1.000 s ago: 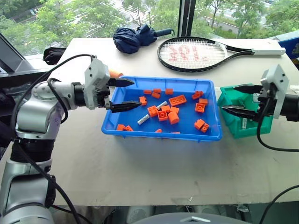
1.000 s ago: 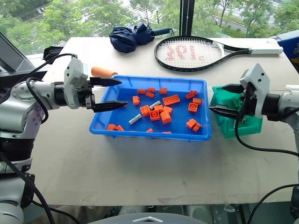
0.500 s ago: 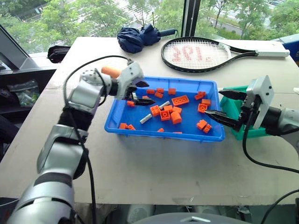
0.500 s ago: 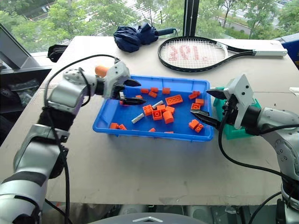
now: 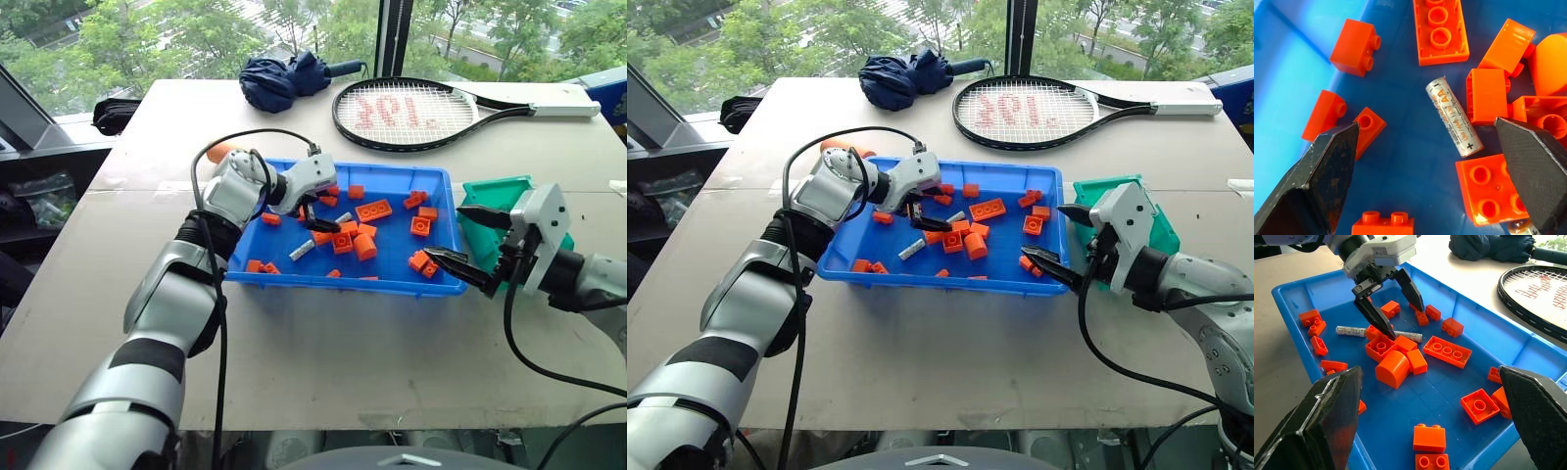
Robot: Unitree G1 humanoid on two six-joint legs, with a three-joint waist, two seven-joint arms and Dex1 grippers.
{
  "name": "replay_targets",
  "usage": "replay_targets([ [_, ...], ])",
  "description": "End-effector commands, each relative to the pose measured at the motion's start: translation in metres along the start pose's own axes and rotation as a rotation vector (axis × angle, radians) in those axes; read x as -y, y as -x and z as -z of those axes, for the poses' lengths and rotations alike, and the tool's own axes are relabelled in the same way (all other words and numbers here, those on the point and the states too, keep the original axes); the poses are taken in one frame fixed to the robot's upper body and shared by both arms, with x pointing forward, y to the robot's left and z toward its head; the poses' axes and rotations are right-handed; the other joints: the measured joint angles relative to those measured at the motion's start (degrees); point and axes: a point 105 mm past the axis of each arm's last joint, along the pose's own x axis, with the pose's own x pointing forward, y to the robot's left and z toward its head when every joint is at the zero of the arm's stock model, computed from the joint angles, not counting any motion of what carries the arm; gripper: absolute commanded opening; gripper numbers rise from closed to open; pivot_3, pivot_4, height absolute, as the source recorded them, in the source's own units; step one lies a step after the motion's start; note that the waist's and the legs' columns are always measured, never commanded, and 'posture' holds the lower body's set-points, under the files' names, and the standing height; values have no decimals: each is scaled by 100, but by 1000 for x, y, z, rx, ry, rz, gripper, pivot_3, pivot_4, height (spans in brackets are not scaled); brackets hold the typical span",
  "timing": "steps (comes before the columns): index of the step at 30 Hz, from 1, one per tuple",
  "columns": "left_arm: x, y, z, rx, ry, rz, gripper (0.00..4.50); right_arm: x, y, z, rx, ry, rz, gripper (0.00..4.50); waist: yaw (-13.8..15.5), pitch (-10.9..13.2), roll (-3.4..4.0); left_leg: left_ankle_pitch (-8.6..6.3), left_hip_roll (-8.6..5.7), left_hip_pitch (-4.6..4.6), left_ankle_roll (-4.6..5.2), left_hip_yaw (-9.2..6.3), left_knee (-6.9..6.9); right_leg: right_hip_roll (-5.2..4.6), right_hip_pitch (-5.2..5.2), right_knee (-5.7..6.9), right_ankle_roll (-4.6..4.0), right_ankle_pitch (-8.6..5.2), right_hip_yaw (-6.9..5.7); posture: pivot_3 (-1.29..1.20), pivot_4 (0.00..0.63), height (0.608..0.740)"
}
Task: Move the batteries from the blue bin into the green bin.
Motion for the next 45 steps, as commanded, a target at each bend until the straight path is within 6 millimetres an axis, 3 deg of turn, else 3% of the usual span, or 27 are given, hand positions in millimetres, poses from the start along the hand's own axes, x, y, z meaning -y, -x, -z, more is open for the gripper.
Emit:
replay_targets([
  [1, -7, 2, -1, -34, -33, -37, 4500, 1, 7, -11, 42, 42, 30, 4464, -3, 0, 0, 0, 0, 1, 0, 0, 0, 0, 0, 1, 0, 0, 0, 0, 150, 740],
  [11, -7, -19, 6, -92, -11, -37, 4500, 4, 10, -11, 39, 43, 39, 4464, 13, -1, -1, 0, -2, 3, 1, 0, 2, 1, 2, 6, 0, 0, -1, 0, 150, 740],
  [14, -4, -25, 6, -98, -15, -17, 3641, 4, 10, -11, 35, 43, 39, 4500, 13, -2, -2, 0, -2, 5, 1, -1, 4, 0, 7, 5, 0, 0, -2, 0, 150, 740],
  [20, 2, -29, 6, -89, -17, 24, 633, 3, 13, -9, 25, 39, 52, 4500, 7, -4, -2, 0, -2, 6, 1, -1, 4, 0, 7, 7, 0, 0, -1, 0, 150, 740],
  [22, 2, -28, 6, -86, -16, 26, 19, 3, 14, -9, 24, 38, 56, 4500, 1, -5, -2, 0, -2, 7, 1, -1, 5, 0, 7, 7, 0, 0, -1, 0, 150, 740],
  [26, -1, -20, 1, -46, 5, 28, 25, 4, 15, -9, 25, 36, 61, 4500, -3, -5, -2, 0, -2, 7, 1, -1, 5, 1, 7, 8, 0, 0, -1, 0, 150, 740],
  [29, -4, -10, -15, 25, 5, 41, 25, 5, 16, -10, 26, 37, 63, 4500, -5, -4, -2, 0, -2, 7, 1, -1, 5, 1, 7, 8, 0, 0, -1, 0, 150, 740],
  [35, -6, 3, -76, 230, -33, 29, 25, 8, 25, -9, 9, 32, 81, 4500, 52, -3, -4, 0, -1, -3, 1, -9, 7, -2, 6, 4, 1, 0, -7, 0, 150, 740],
  [40, 24, -14, -107, 291, -86, 137, 25, 15, 38, -3, -30, 23, 148, 4500, 112, -3, -4, 0, -2, -3, 0, -7, 9, -4, 7, 4, 3, -1, -3, 0, 150, 740],
  [45, 51, -41, -117, 290, -82, 231, 25, 15, 50, 2, -66, 28, 190, 4500, 98, -4, -2, 0, -3, 4, 1, 1, 9, -1, 7, 7, 3, -2, 4, 0, 150, 740],
])
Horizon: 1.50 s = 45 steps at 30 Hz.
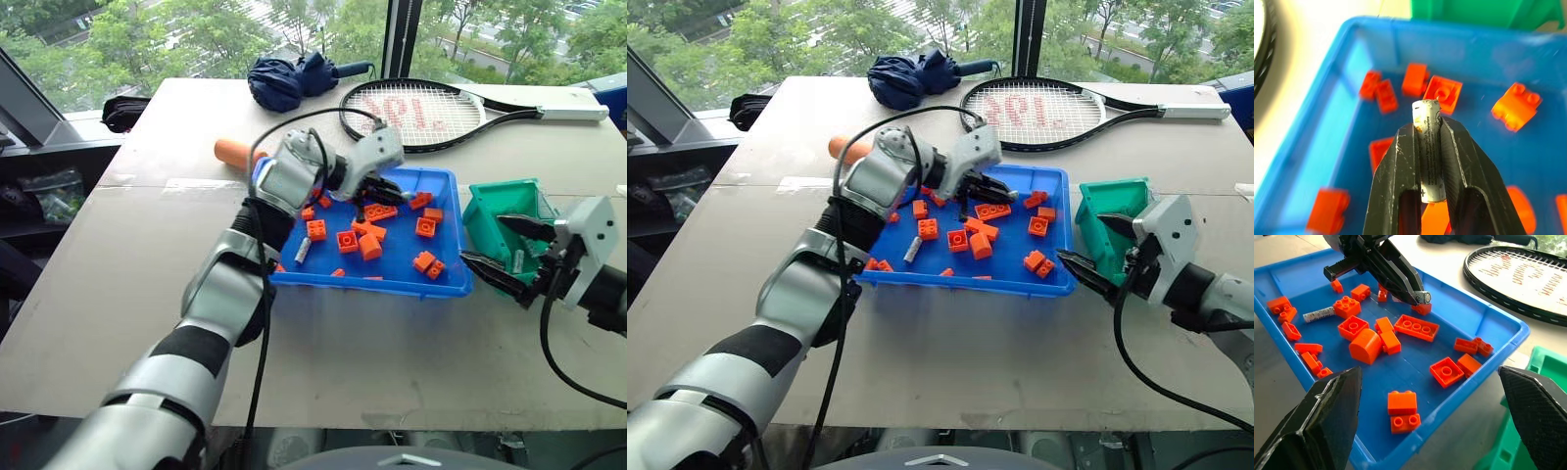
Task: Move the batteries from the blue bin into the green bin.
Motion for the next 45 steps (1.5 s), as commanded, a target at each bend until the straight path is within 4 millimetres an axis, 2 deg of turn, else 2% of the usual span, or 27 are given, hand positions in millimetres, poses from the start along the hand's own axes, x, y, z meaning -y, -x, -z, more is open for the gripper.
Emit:
replay_targets([
  [1, 12, -15, -3, 1, -30, 50, 25, 0, 11, -11, 21, 57, 39, 4500, -24, -1, 2, 0, 1, 2, 0, 1, -1, 3, 0, 1, 0, 0, 3, 0, 150, 740],
  [7, 18, -28, 7, -43, -70, 72, 25, 1, 15, -14, 32, 53, 66, 4500, -71, -1, 2, 0, 3, 2, 0, 0, -1, 5, 0, 2, 0, 0, 4, 0, 150, 740],
  [9, 18, -29, 6, -39, -71, 67, 1057, -1, 15, -14, 32, 51, 65, 4500, -71, -1, 2, 0, 3, 2, 0, -1, -1, 5, 0, 2, 0, 0, 3, 0, 150, 740],
  [10, 17, -29, 6, -38, -71, 65, 1262, -1, 15, -14, 32, 50, 64, 4500, -71, -1, 2, 0, 3, 1, 0, -1, -1, 5, 0, 1, 0, 0, 3, 0, 150, 740],
  [11, 17, -28, 5, -35, -73, 64, 1856, -3, 14, -14, 30, 46, 54, 4500, -70, -1, 2, 0, 2, 1, 0, 0, -1, 5, 0, 1, 0, 0, 3, 0, 150, 740],
  [16, 13, -17, -6, 12, -67, 47, 4240, -6, 3, -17, 26, 54, -1, 4500, -77, -1, 2, 0, 2, 1, 0, 0, 0, 4, 0, 1, 0, 0, 4, 0, 150, 740],
  [17, 10, -8, -11, 37, -68, 33, 4436, -8, -2, -16, 13, 61, -31, 4500, -82, -1, 2, 0, 2, 2, 0, -1, 0, 4, 0, 1, 0, 0, 3, 0, 150, 740],
  [19, 5, 7, -17, 72, -63, 12, 4436, -11, -11, -14, -6, 69, -74, 4500, -123, -1, 2, 0, 4, 2, 0, -1, -1, 5, -1, 2, -1, 0, 4, 0, 150, 740],
  [22, 0, 51, -25, 143, -66, -18, 4436, -11, -35, -6, -82, 95, -151, 4500, -179, 0, 6, 0, 7, 5, 0, 0, -2, 9, -2, 3, -1, -1, 6, 0, 150, 740],
  [24, 6, 75, -25, 179, -87, -9, 4436, -11, -49, -4, -121, 118, -191, 4500, -225, 0, 8, 1, 10, 6, -1, 3, -2, 12, -5, 4, -2, -1, 11, 0, 150, 740],
  [26, 19, 98, -16, 179, -89, 12, 4436, -8, -66, -4, -140, 130, -223, 4500, -259, -3, 13, 2, 15, 8, -3, 1, -4, 12, -4, 2, -3, -1, 8, 0, 150, 740],
  [32, 52, 147, 20, 71, -19, -10, 4436, -8, -105, 5, -251, 217, -361, 4500, -260, -1, 11, 13, 21, 1, -21, -1, -5, 5, -7, -4, -2, -1, 7, 0, 150, 740],
  [37, 74, 173, 45, -37, 73, -83, 4436, -7, -125, 12, -315, 244, -431, 4500, -232, 2, 7, 2, 23, -2, -4, -4, -4, 1, -9, -4, -2, -1, 2, 0, 150, 740],
  [41, 85, 186, 57, -86, 128, -139, 4436, -7, -141, 18, -354, 264, -472, 4500, -201, 2, 6, 1, 22, -2, -3, -2, -4, -2, -9, -3, -2, -1, -1, 0, 150, 740],
  [44, 91, 193, 59, -96, 148, -170, 4436, -7, -151, 22, -386, 282, -490, 4500, -232, 2, 6, 1, 24, 2, -3, 0, -4, 1, -10, 1, -2, -1, 2, 0, 150, 740],
  [45, 92, 194, 58, -95, 151, -181, 4500, -6, -153, 24, -398, 292, -492, 3954, -223, 2, 6, 1, 24, 2, -3, -2, -4, 2, -10, 1, -2, -1, 0, 0, 150, 740],
])
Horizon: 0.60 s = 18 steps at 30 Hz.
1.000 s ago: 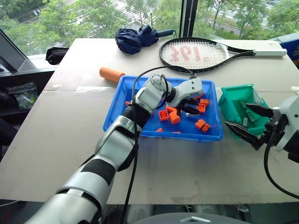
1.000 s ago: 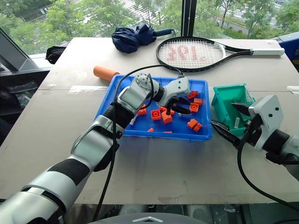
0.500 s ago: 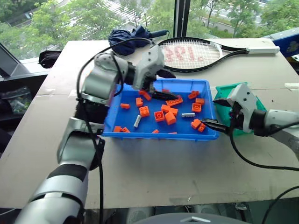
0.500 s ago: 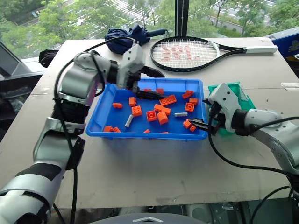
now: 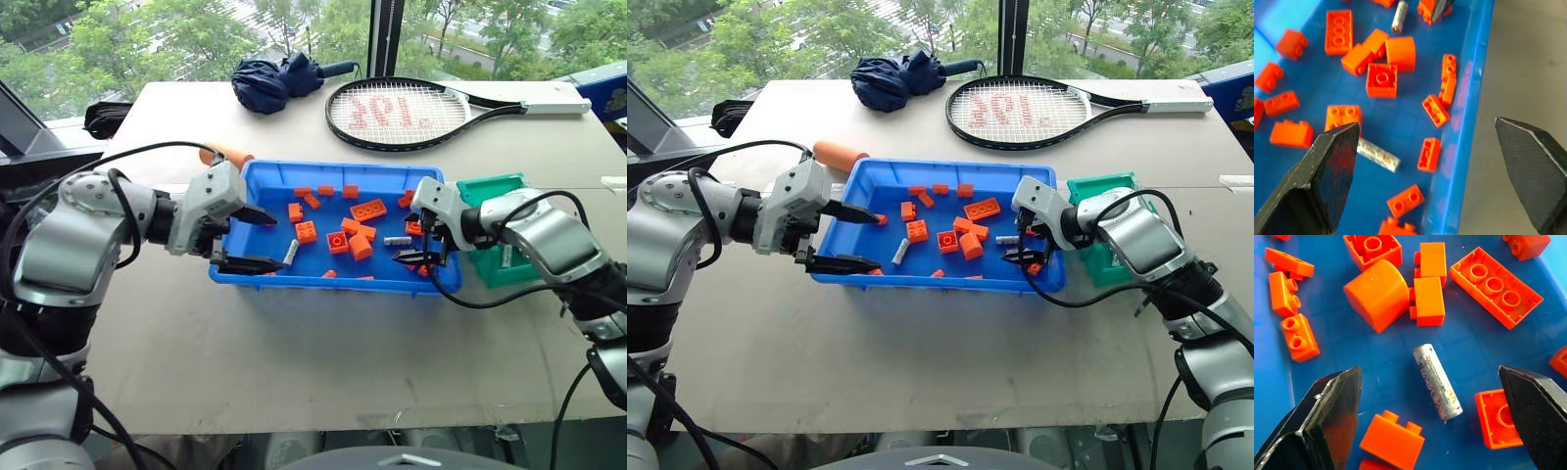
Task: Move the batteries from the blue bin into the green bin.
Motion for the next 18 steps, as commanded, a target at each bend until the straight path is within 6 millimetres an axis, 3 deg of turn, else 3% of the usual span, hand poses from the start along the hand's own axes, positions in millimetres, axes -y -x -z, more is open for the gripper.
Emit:
replay_targets([
  [1, 2, 15, -15, 26, -43, -66, 4500, 5, -5, 0, -39, 44, -14, 3632, 19, 0, 0, 0, 0, -1, 0, -3, 0, 0, 0, 0, 0, 0, -4, 0, 150, 740],
  [8, 2, 18, -19, 50, -35, -80, 4500, 0, -8, 5, -87, 87, -71, 310, 111, 0, 0, 1, -3, -2, -1, 0, 0, -3, 0, -2, 0, 0, -3, 0, 150, 740],
  [9, 1, 17, -20, 52, -38, -78, 4500, 0, -7, 6, -90, 94, -70, 76, 111, 0, 0, 0, -3, -2, -1, 1, 0, -4, 0, -2, 0, 0, -3, 0, 150, 740],
  [14, 1, 10, -28, 82, -64, -50, 4500, -1, 9, -10, -34, 112, -33, 76, 112, 0, 0, 1, -4, -3, -1, 0, -1, -3, 0, -2, 0, 0, -4, 0, 150, 740],
  [18, 6, 7, -43, 154, -92, -5, 4500, 3, 49, -38, 97, 79, 64, 76, 108, 3, 2, 1, -4, -7, -1, 0, 0, -4, -3, -2, 0, 0, -3, 0, 150, 740],
])
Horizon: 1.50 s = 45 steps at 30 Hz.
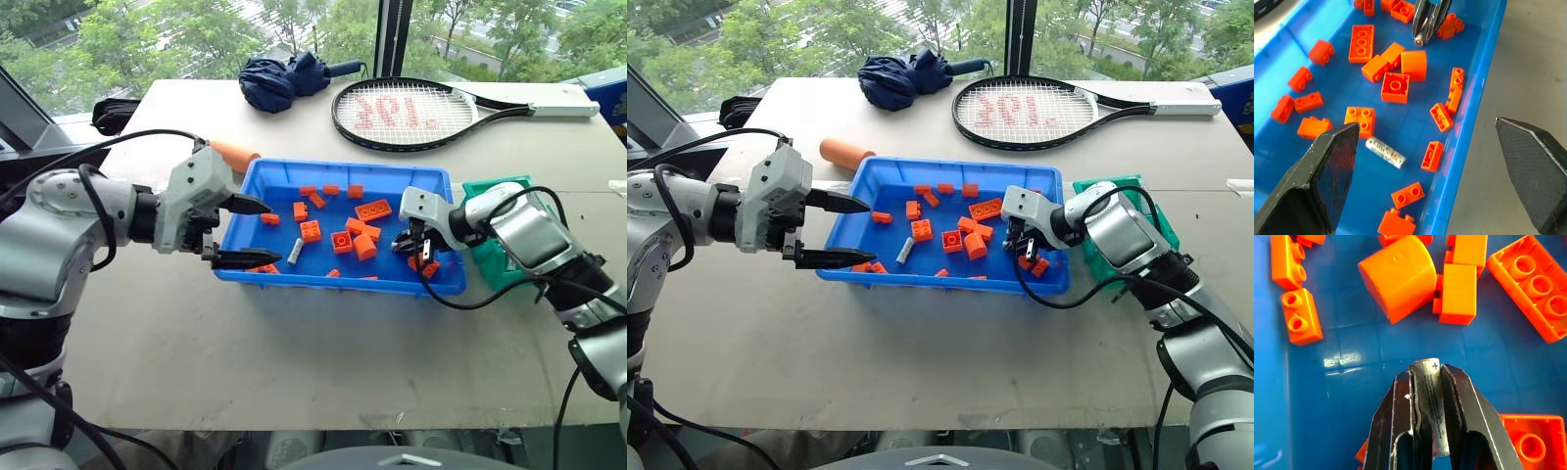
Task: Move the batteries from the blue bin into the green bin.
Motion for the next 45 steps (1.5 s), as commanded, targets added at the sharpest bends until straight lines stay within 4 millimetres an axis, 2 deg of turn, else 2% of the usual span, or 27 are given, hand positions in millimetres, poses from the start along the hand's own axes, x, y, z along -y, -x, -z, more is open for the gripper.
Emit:
replay_targets([
  [1, 4, 1, -19, 73, -54, 25, 4500, 9, 48, -34, 142, 5, 124, 76, 0, 0, 0, 0, 1, 1, 0, 0, 0, 0, 0, 0, 0, 0, 0, 0, 150, 740],
  [4, 6, -3, -27, 116, -70, 53, 4500, 16, 89, -32, 150, -34, 261, 76, 25, -1, -1, -1, 1, -2, 2, -3, -1, -2, 0, -1, 0, 0, -3, 0, 150, 740],
  [8, 6, -9, -31, 141, -87, 81, 4500, 25, 132, -10, 83, -103, 439, 76, 36, 0, -1, -2, -4, 0, 3, 1, -1, -7, 3, -2, 0, 0, -2, 0, 150, 740],
  [13, 1, -13, -28, 135, -90, 82, 4500, 30, 157, 23, 2, -183, 550, 76, -17, 0, -1, -2, -3, 6, 4, 12, -2, -1, 2, 1, 0, 0, 8, 0, 150, 740],
  [16, -1, -13, -24, 117, -90, 79, 4500, 31, 157, 39, -17, -209, 560, 76, -30, 0, 0, -2, 0, 9, 4, 18, -4, 3, 1, 1, 0, 0, 14, 0, 150, 740],
  [17, -2, -13, -23, 112, -88, 78, 4500, 32, 157, 42, -18, -214, 566, 904, -29, 0, 0, -2, 2, 9, 4, 19, -4, 4, 0, 2, 0, 0, 15, 0, 150, 740],
  [19, -4, -12, -18, 88, -79, 61, 4500, 33, 157, 52, -56, -206, 576, 1631, -20, 0, 0, -2, 3, 8, 4, 19, -4, 3, 0, 1, 0, 0, 16, 0, 150, 740],
  [22, -11, -9, -4, 20, -33, 10, 4500, 34, 160, 59, -85, -181, 609, 3090, -6, 0, 0, -2, 3, 7, 4, 19, -4, 2, 0, -2, 0, 0, 15, 0, 150, 740],
  [25, -22, -4, 18, -70, 28, -83, 4500, 30, 157, 43, 48, -167, 581, 4420, -7, 0, 0, -2, 3, 8, 4, 21, -4, 2, 0, -1, 0, 0, 17, 0, 150, 740],
  [28, -31, -2, 41, -167, 88, -175, 4500, 4, 145, 11, 304, -112, 434, 4420, -10, 0, -1, -2, 4, 9, 4, 17, -6, 4, 0, 0, 0, 0, 16, 0, 150, 740],
  [30, -34, -7, 51, -206, 121, -205, 4500, -10, 140, 1, 407, -101, 378, 4420, -5, 0, -1, -2, 7, 7, 5, 11, -8, 7, 1, -1, 0, 0, 11, 0, 150, 740],
  [33, -34, -18, 63, -255, 178, -225, 4500, -28, 133, -4, 452, -100, 310, 4420, 43, 0, -1, -2, 3, 3, 5, 7, -6, 1, 3, -2, 1, 0, 7, 0, 150, 740],
  [38, -43, -35, 81, -337, 207, -239, 4500, -39, 121, -12, 477, -100, 269, 4420, 41, -1, -3, -2, -2, 7, 5, 9, 0, -2, 8, 1, 2, 1, 8, 0, 150, 740],
  [42, -53, -53, 69, -314, 208, -222, 4500, -45, 115, -15, 496, -104, 278, 4420, 24, -1, -3, -2, -9, 9, 4, 5, -1, 4, 8, 4, 1, 0, 6, 0, 150, 740],
  [45, -55, -62, 70, -347, 187, -193, 4500, -48, 113, -13, 497, -113, 306, 4420, 20, -1, -3, -2, -10, 5, 3, 4, 0, 4, 7, 1, 1, 0, 5, 0, 150, 740],
])
